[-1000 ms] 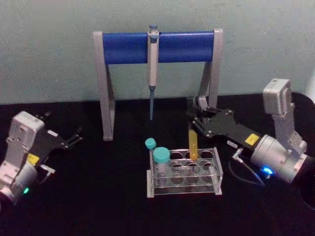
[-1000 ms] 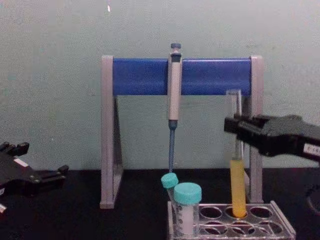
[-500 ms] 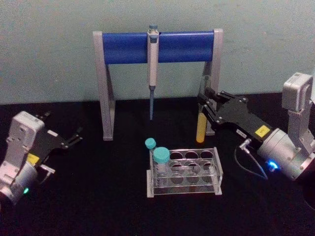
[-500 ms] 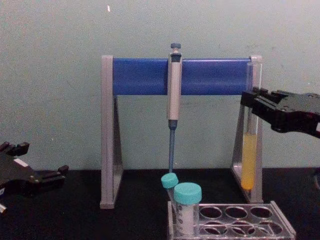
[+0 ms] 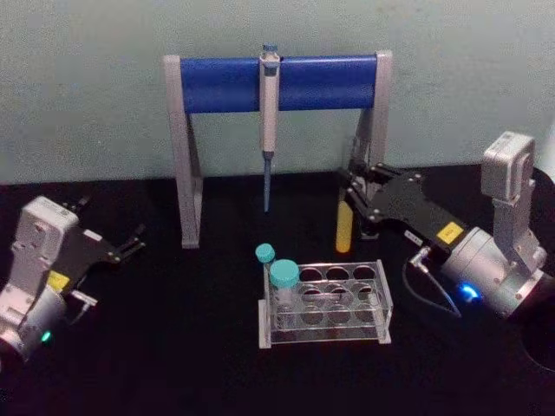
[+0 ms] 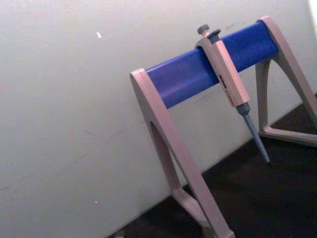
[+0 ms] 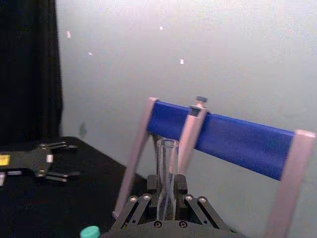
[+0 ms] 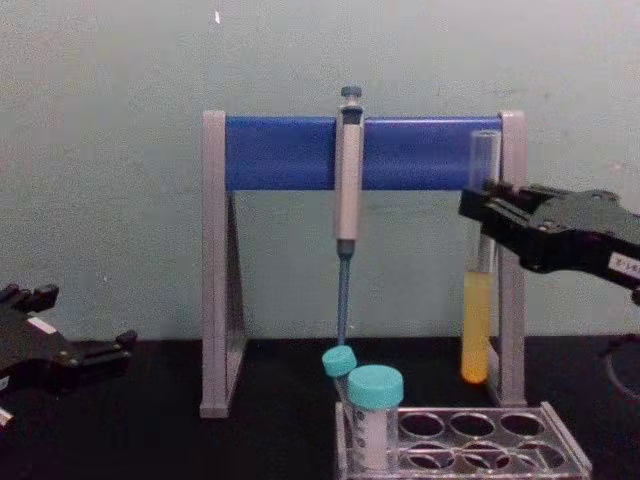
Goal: Pick up the test tube from the test tube rack, shake it, then place it back into the test tube rack.
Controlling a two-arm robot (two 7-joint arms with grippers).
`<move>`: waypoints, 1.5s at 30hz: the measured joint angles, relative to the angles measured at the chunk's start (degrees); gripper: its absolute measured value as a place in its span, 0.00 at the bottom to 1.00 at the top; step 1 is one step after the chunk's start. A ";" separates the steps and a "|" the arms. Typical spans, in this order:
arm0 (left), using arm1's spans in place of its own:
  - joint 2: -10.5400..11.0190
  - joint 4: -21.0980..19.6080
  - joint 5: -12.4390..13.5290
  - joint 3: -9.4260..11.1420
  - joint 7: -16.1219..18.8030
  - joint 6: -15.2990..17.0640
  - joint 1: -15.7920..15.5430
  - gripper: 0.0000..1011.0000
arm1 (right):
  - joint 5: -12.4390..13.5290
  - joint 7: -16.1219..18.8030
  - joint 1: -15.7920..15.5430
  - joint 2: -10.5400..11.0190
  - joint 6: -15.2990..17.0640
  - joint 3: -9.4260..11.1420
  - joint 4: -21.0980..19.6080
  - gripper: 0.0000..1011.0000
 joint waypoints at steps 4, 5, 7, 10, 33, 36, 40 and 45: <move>0.00 0.00 0.00 0.00 0.00 0.00 0.00 0.99 | 1.51 2.93 0.63 0.08 -0.07 -0.85 0.57 0.22; 0.00 0.00 0.00 0.00 0.00 0.00 0.00 0.99 | 1.51 2.93 0.63 0.08 -0.07 -0.85 0.57 0.22; 0.00 0.00 0.00 0.00 0.00 0.00 0.00 0.99 | 2.70 4.62 0.87 0.52 0.13 -1.23 0.61 0.22; 0.00 0.00 0.00 0.00 0.00 0.00 0.00 0.99 | 4.81 6.92 1.02 1.47 0.87 -1.59 0.32 0.22; 0.00 0.00 0.00 0.00 0.00 0.00 0.00 0.99 | 2.99 0.83 -3.20 13.31 8.10 -0.14 -10.28 0.22; 0.00 0.00 0.00 0.00 0.00 0.00 0.00 0.99 | -0.91 -3.03 -3.47 12.31 7.55 0.03 -10.49 0.22; 0.00 0.00 0.00 0.00 0.00 0.00 0.00 0.99 | -4.63 -6.85 -3.49 10.07 6.06 0.09 -9.88 0.22; 0.00 0.00 0.00 0.00 0.00 0.00 0.00 0.99 | -6.42 -9.16 -3.13 6.99 4.02 0.23 -8.21 0.22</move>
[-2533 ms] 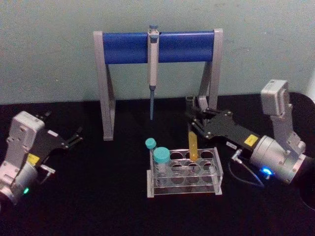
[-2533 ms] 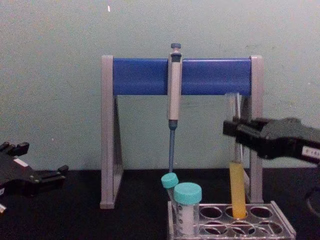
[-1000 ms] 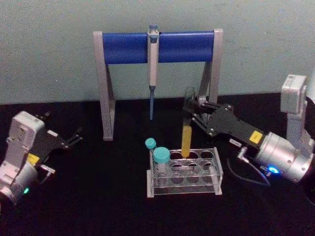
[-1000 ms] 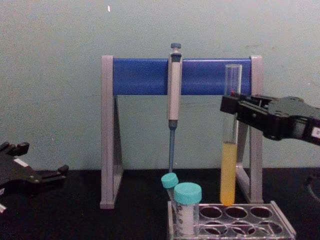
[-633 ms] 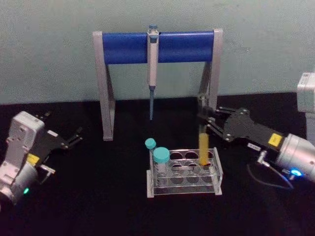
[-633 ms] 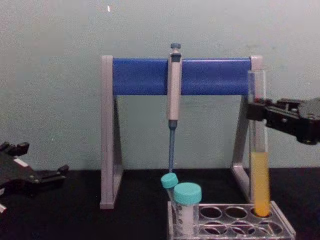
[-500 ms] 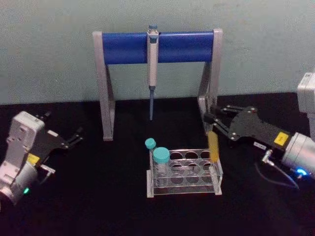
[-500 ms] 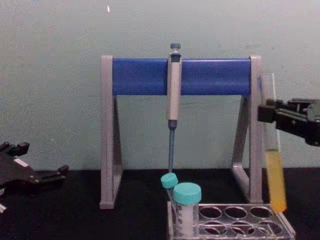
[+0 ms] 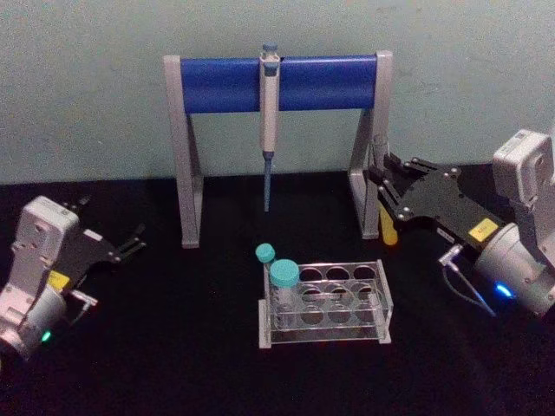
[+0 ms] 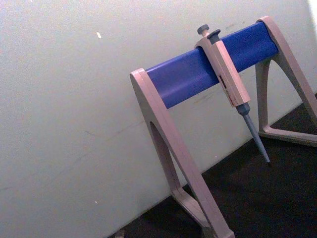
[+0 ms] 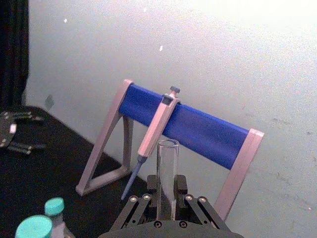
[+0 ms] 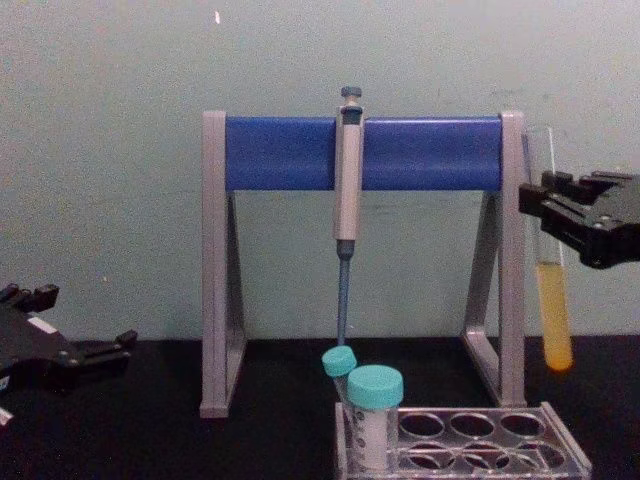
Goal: Pick up the test tube from the test tube rack, shake it, then place it back into the test tube rack.
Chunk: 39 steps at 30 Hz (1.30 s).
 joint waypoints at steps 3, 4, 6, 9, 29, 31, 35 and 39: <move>0.00 0.00 0.00 0.00 0.00 0.00 0.00 0.99 | 0.14 -0.24 0.41 -2.34 -1.53 0.30 1.59 0.22; 0.00 0.00 0.00 0.00 0.00 0.00 0.00 0.99 | 0.43 -0.12 0.48 -2.73 -1.79 0.42 1.86 0.22; 0.00 0.00 0.00 0.00 0.00 0.00 0.00 0.99 | 1.20 0.35 0.63 -3.60 -2.26 0.70 2.46 0.22; 0.00 0.00 0.00 0.00 0.00 0.00 0.00 0.99 | 2.93 1.83 0.93 -4.93 -2.89 1.15 3.44 0.22; 0.00 0.00 0.00 0.00 0.00 0.00 0.00 0.99 | 15.40 17.61 2.85 -3.74 -1.48 -0.22 5.74 0.22; 0.00 0.00 0.00 0.00 0.00 0.00 0.00 0.99 | 16.21 18.66 2.86 -2.94 -1.04 -0.37 5.55 0.22; 0.00 0.00 0.00 0.00 0.00 0.00 0.00 0.99 | 17.72 20.69 2.61 -0.67 0.18 -0.55 4.53 0.22; 0.00 0.00 0.00 0.00 0.00 0.00 0.00 0.99 | 18.22 21.21 2.01 1.88 1.46 -0.50 3.10 0.22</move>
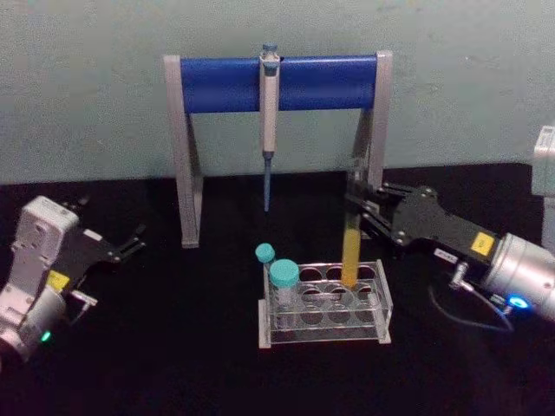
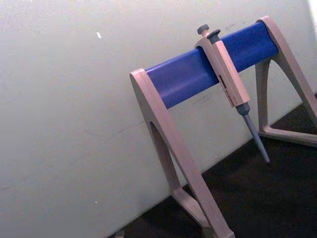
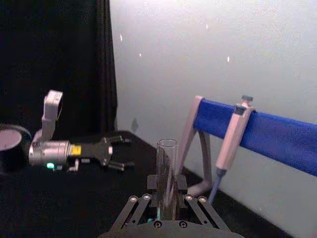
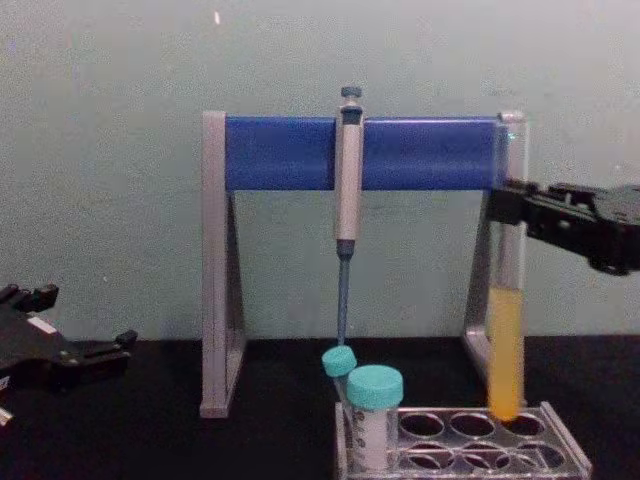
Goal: Pick up the test tube from the test tube rack, shake it, then place it back into the test tube rack.
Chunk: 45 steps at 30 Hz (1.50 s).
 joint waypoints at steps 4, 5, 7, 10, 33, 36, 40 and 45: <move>0.00 0.00 0.00 0.00 0.00 0.00 0.00 0.99 | -0.34 -1.92 -0.98 2.58 0.95 0.64 -1.59 0.22; 0.00 0.00 0.00 0.00 0.00 0.00 0.00 0.99 | -0.61 -2.37 -1.08 2.84 0.96 0.69 -1.76 0.22; 0.00 0.00 0.00 0.00 0.00 0.00 0.00 0.99 | -1.98 -4.09 -1.33 3.61 0.85 0.72 -2.27 0.22; 0.00 0.00 0.00 0.00 0.00 0.00 0.00 0.99 | -3.20 -5.51 -1.43 3.85 0.30 0.72 -2.43 0.22; 0.00 0.00 0.00 0.00 0.00 0.00 0.00 0.99 | -11.92 -12.30 1.39 -5.74 -4.76 0.12 2.05 0.22; 0.00 0.00 0.00 0.00 0.00 0.00 0.00 0.99 | -9.62 -9.66 2.01 -6.47 -4.87 -0.10 2.94 0.22; 0.00 0.00 0.00 0.00 0.00 0.00 0.00 0.99 | -5.80 -5.18 2.86 -6.47 -4.59 -0.74 3.97 0.22; 0.00 0.00 0.00 0.00 0.00 0.00 0.00 0.99 | -1.53 0.46 3.83 -5.28 -3.61 -2.02 4.79 0.22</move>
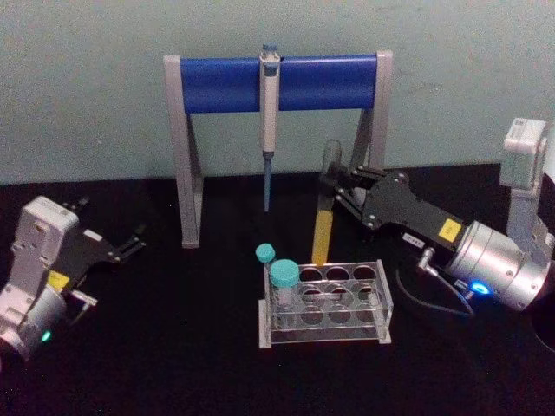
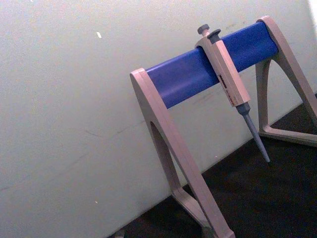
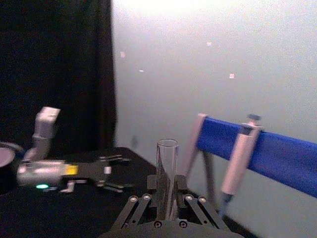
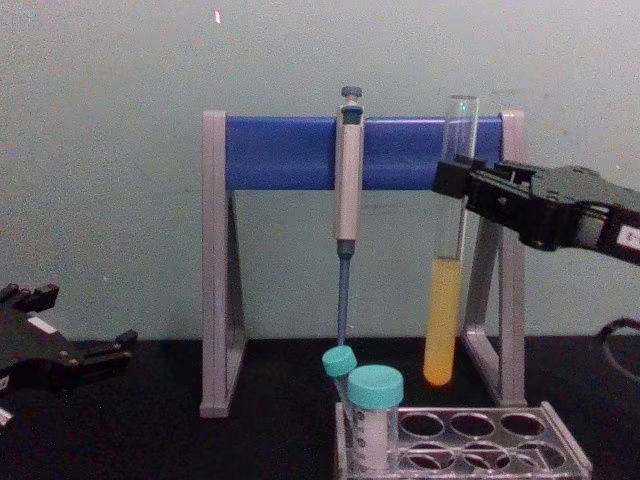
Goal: Pick up the test tube from the test tube rack, shake it, then place it back into the test tube rack.
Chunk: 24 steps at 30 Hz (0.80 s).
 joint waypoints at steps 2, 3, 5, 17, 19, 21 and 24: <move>0.00 0.00 0.00 0.00 0.00 0.00 0.00 0.99 | 0.94 1.29 0.10 0.49 0.24 -0.22 0.04 0.22; 0.00 0.00 0.00 0.00 0.00 0.00 0.00 0.99 | 1.72 2.47 0.14 1.13 0.50 -0.46 0.03 0.22; 0.00 0.00 0.00 0.01 0.00 0.00 0.00 0.99 | 2.26 3.38 0.12 1.90 0.77 -0.64 -0.13 0.22; 0.00 0.00 0.00 0.00 0.00 0.00 0.00 0.99 | 1.67 0.97 -2.41 7.92 1.38 0.14 -3.69 0.22; 0.00 0.00 0.00 0.00 0.00 0.00 0.00 0.99 | 0.07 -1.52 -3.05 8.69 0.88 0.53 -4.42 0.22; 0.00 0.00 0.00 0.00 0.00 0.00 0.00 0.99 | -2.19 -4.43 -3.66 9.07 0.25 0.95 -5.22 0.22; 0.00 0.00 0.00 0.00 0.00 0.00 0.00 0.99 | -5.12 -7.90 -4.18 8.77 -0.33 1.44 -5.89 0.22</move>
